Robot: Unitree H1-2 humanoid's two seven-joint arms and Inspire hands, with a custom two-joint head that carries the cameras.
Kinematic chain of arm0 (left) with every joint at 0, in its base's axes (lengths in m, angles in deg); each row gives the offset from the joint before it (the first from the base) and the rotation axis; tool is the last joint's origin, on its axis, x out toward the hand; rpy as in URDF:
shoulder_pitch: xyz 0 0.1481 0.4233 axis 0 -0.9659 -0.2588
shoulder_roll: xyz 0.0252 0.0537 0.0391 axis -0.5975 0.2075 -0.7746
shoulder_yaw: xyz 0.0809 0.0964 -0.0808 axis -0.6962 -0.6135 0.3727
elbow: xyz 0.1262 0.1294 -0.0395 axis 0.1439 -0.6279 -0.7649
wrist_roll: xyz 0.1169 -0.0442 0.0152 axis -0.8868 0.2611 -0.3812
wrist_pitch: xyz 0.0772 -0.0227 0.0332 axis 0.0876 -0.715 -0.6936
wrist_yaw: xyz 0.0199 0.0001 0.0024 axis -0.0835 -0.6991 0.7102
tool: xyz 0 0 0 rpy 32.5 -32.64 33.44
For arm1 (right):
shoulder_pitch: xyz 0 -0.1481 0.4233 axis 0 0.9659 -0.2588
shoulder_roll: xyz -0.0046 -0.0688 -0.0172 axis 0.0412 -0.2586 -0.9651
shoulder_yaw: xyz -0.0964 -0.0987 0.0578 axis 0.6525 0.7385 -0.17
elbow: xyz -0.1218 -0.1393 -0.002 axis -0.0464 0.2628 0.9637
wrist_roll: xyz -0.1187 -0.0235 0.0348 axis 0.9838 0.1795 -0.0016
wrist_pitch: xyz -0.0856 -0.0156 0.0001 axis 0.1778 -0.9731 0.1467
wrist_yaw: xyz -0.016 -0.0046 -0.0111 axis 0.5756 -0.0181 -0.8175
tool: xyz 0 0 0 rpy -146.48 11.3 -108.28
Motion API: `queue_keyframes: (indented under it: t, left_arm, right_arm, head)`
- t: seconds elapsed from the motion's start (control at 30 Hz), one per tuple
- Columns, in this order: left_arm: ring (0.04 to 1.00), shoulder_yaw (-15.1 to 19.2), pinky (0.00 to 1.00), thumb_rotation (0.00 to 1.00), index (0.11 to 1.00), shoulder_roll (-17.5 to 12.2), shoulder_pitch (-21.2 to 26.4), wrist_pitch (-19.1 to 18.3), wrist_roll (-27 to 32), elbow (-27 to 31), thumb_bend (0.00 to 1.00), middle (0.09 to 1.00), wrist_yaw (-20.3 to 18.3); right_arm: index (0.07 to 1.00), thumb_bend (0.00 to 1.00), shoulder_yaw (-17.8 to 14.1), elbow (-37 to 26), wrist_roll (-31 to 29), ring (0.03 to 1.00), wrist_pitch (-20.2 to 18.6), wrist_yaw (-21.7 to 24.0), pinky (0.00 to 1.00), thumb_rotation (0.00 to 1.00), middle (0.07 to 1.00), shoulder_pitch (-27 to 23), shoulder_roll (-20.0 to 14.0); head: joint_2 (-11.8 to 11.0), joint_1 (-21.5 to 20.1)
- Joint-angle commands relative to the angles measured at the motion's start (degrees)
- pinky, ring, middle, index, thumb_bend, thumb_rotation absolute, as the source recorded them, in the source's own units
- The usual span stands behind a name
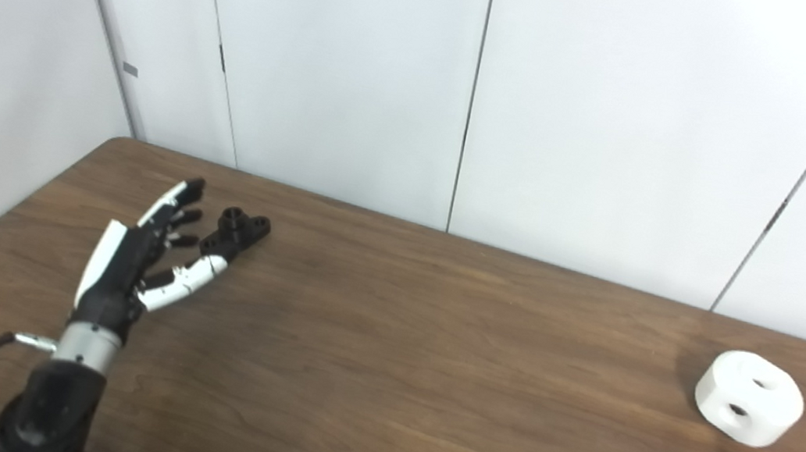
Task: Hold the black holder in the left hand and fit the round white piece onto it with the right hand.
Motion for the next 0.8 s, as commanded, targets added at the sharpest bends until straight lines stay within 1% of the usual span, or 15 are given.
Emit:
queue_keyframes:
  t: [0.0, 0.03, 0.17, 0.2, 0.23, 0.3, 0.37, 0.43, 0.47, 0.53, 0.6, 0.7, 0.77]
  left_arm:
    - [0.939, 0.56, 0.93, 0.35, 0.91, -2.13, 2.79, -0.81, -1.33, 0.4, 0.72, 0.947, 0.46]
    - [0.94, 0.44, 0.93, 0.35, 0.908, -3.19, 3.51, -0.89, -2.1, -0.62, 0.72, 0.945, 0.53]
    - [0.861, 0.32, 0.77, 0.35, 0.917, -6.07, 5.66, -1.02, -4.02, -4.31, 0.8, 0.907, 0.97]
    - [0.858, 0.15, 0.75, 0.36, 0.916, -6.95, 6.31, -0.99, -4.92, -5.61, 0.83, 0.907, 1.18]
    - [0.874, 0.02, 0.77, 0.37, 0.913, -7.78, 6.98, -0.65, -5.61, -7.05, 0.86, 0.914, 1.4]
    - [0.917, -0.13, 0.84, 0.36, 0.903, -8.9, 8.14, 0.28, -6.42, -9.7, 0.89, 0.933, 1.79]
    - [0.946, -0.86, 0.88, 0.35, 0.896, -10.13, 9.13, 1.26, -7.78, -12.32, 0.9, 0.947, 2.3]
    - [0.988, -1.55, 0.96, 0.34, 0.885, -11.15, 10.09, 2.79, -8.61, -15.28, 0.91, 0.951, 3.15]
    - [0.994, -2.09, 0.97, 0.33, 0.878, -11.73, 10.66, 3.0, -9.58, -16.86, 0.92, 0.95, 3.59]
    - [0.998, -3.56, 0.96, 0.35, 0.865, -12.95, 11.58, 3.21, -11.95, -19.7, 0.94, 0.942, 4.37]
    - [0.979, -5.21, 0.94, 0.39, 0.855, -14.15, 12.47, 2.78, -14.18, -22.24, 0.96, 0.934, 4.45]
    - [0.977, -7.36, 0.93, 0.41, 0.844, -14.81, 13.57, 0.73, -16.63, -24.45, 0.95, 0.937, 3.97]
    - [0.972, -8.91, 0.93, 0.41, 0.828, -15.35, 14.22, 0.43, -18.53, -26.3, 0.95, 0.934, 4.25]
  right_arm:
    - [1.0, 0.56, 0.84, 1.77, -0.83, 1.0, -0.11, 0.22, 1.0, 1.0, 1.0, 2.19, 1.78]
    - [1.0, 0.56, 0.8, 1.83, -0.87, 1.0, 0.06, 0.22, 1.0, 1.0, 1.0, 2.22, 1.85]
    - [1.0, 0.56, 0.73, 1.68, -0.57, 1.0, 0.09, -0.1, 1.0, 1.0, 1.0, 2.34, 2.11]
    - [1.0, 0.56, 0.73, 1.6, -0.63, 1.0, 0.01, -0.14, 1.0, 1.0, 1.0, 2.37, 2.16]
    - [1.0, 0.56, 0.74, 1.56, -0.71, 1.0, 0.01, -0.13, 1.0, 1.0, 1.0, 2.38, 2.21]
    - [1.0, 0.56, 0.79, 1.5, -0.96, 1.0, -0.09, 0.0, 1.0, 1.0, 1.0, 2.4, 2.24]
    - [1.0, 0.57, 0.87, 1.6, -1.06, 1.0, -0.11, 0.2, 1.0, 1.0, 1.0, 2.41, 2.2]
    - [1.0, 0.57, 0.94, 1.51, -1.38, 1.0, -0.43, 0.39, 1.0, 1.0, 1.0, 2.42, 2.17]
    - [1.0, 0.57, 0.96, 1.37, -1.53, 1.0, -0.6, 0.39, 1.0, 1.0, 1.0, 2.44, 2.24]
    - [1.0, 0.57, 1.0, 1.12, -1.55, 1.0, -0.74, 0.36, 1.0, 1.0, 1.0, 2.49, 2.35]
    - [1.0, 0.57, 1.05, 0.9, -1.45, 1.0, -0.83, 0.33, 1.0, 1.0, 1.0, 2.57, 2.43]
    - [1.0, 0.59, 1.0, 0.62, -1.11, 1.0, -1.14, -0.04, 1.0, 1.0, 0.998, 2.69, 2.7]
    - [1.0, 0.6, 1.0, 0.51, -0.92, 1.0, -1.3, -0.16, 1.0, 0.99, 0.995, 2.79, 2.82]
  head:
    - [0.11, -0.16]
    - [0.13, -0.24]
    - [0.43, -0.48]
    - [0.43, -0.49]
    - [0.47, -0.49]
    - [0.51, -0.54]
    - [0.59, -0.77]
    - [0.64, -0.89]
    - [0.67, -0.94]
    - [0.74, -1.04]
    - [0.84, -1.14]
    - [0.96, -1.24]
    - [0.97, -1.35]
